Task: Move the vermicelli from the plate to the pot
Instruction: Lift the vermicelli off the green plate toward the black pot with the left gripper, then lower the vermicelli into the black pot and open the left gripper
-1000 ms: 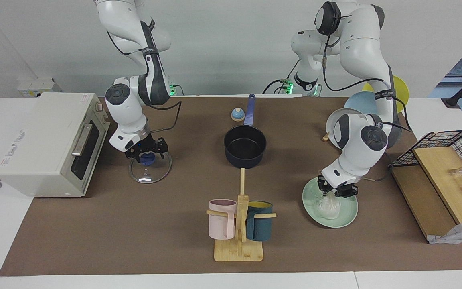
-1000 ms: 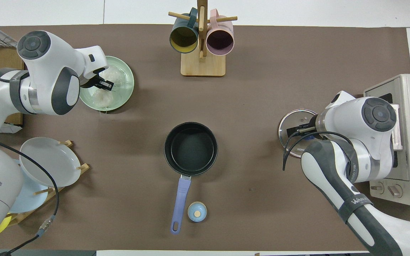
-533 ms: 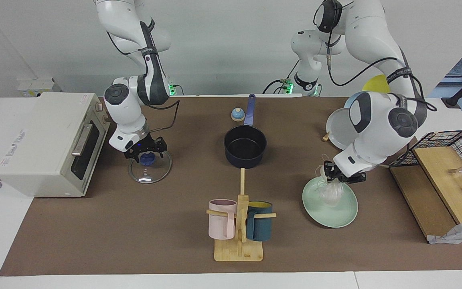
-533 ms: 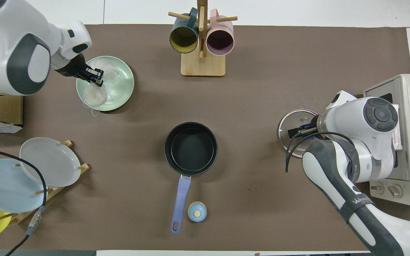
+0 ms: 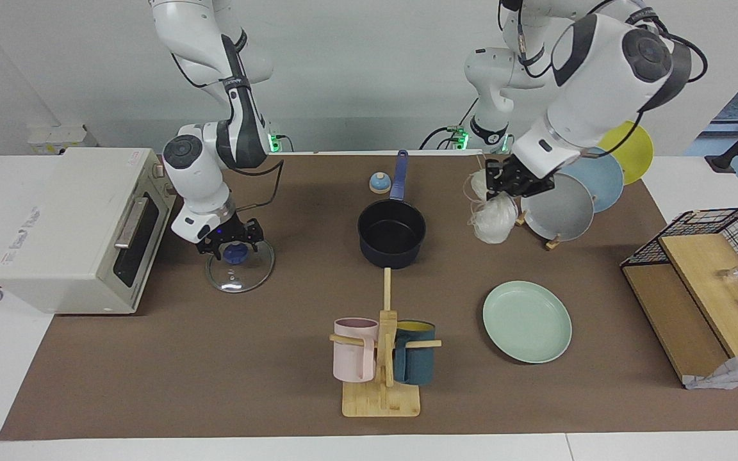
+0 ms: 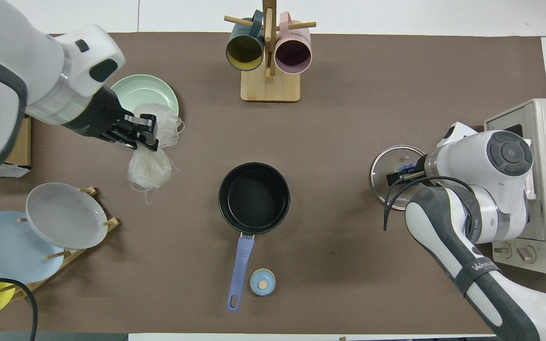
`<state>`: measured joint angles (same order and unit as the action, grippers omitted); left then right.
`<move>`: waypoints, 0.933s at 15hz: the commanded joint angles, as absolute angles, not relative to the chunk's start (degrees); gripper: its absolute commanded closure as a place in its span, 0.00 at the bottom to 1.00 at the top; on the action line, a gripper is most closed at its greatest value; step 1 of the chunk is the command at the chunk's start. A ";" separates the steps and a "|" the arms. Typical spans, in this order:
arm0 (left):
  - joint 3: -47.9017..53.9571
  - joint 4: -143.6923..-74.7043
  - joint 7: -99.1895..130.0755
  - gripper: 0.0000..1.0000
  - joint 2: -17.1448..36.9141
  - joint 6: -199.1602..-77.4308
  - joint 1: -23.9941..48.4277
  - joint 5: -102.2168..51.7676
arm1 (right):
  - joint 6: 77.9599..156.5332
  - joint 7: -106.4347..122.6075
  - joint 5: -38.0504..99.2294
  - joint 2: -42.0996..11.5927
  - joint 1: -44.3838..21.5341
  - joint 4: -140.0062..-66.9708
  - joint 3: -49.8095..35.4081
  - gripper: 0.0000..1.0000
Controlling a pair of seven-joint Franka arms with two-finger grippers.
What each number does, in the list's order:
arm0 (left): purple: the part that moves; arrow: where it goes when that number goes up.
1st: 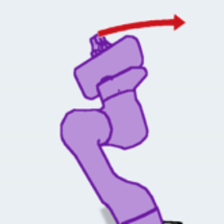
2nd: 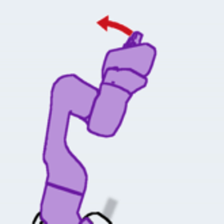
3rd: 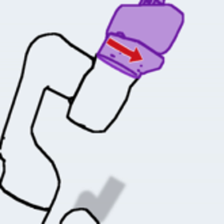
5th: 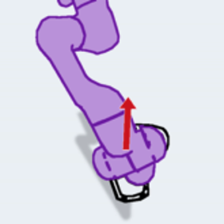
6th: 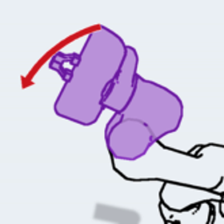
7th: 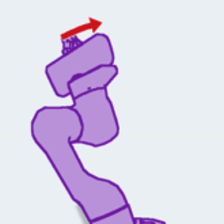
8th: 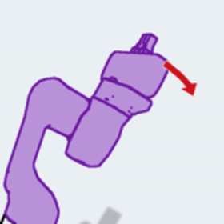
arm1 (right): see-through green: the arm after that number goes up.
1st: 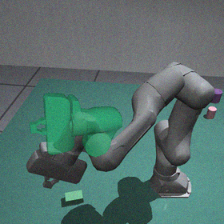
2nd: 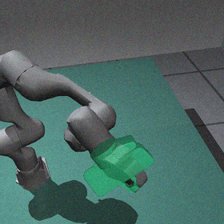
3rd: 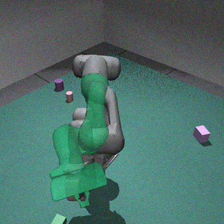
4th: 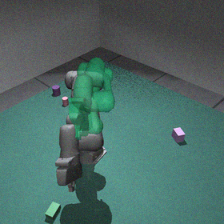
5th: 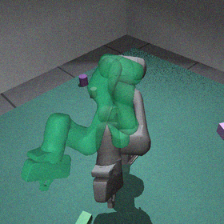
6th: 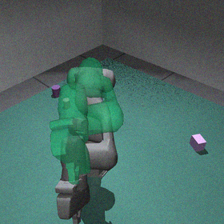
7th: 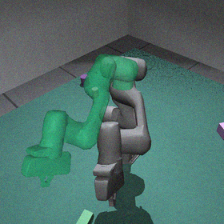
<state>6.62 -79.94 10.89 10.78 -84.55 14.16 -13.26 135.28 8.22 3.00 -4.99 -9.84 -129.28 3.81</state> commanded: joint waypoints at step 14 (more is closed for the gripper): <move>5.71 -115.93 23.38 1.00 9.48 -128.39 33.40 -14.68 | 126.07 12.48 2.99 -5.35 -9.14 -122.55 3.60 0.57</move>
